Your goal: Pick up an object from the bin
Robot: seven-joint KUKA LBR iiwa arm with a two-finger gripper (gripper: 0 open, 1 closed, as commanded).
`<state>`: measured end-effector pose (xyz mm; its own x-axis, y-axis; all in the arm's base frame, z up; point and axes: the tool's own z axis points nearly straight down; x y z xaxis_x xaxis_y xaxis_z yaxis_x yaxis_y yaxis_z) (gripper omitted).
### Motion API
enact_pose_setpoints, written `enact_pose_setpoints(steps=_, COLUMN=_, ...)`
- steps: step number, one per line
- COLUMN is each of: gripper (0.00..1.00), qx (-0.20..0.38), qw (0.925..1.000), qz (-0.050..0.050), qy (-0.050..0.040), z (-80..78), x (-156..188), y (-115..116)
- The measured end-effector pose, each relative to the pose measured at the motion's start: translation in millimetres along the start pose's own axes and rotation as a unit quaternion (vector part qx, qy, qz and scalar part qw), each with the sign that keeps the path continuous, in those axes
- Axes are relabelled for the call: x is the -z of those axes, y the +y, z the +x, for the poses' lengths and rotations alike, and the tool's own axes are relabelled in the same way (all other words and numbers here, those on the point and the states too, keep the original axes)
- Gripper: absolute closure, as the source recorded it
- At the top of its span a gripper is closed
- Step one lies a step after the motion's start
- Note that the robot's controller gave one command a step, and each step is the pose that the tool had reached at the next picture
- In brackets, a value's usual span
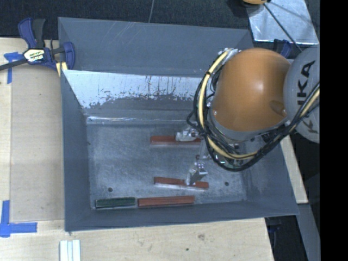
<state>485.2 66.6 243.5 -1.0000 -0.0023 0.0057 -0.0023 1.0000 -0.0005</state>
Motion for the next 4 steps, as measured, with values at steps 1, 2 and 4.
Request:
enact_pose_setpoints(steps=1, gripper=0.0, qx=-0.001, qw=1.0, qz=-0.001, qy=-0.0043, z=-1.5, x=4, y=0)
enact_pose_setpoints(steps=2, gripper=0.0, qx=-0.009, qw=0.9999, qz=-0.001, qy=-0.0064, z=-0.9, x=-66, y=-5)
enact_pose_setpoints(steps=4, gripper=1.0, qx=-0.013, qw=0.9997, qz=-0.003, qy=-0.0212, z=-18.2, x=-164, y=-4)
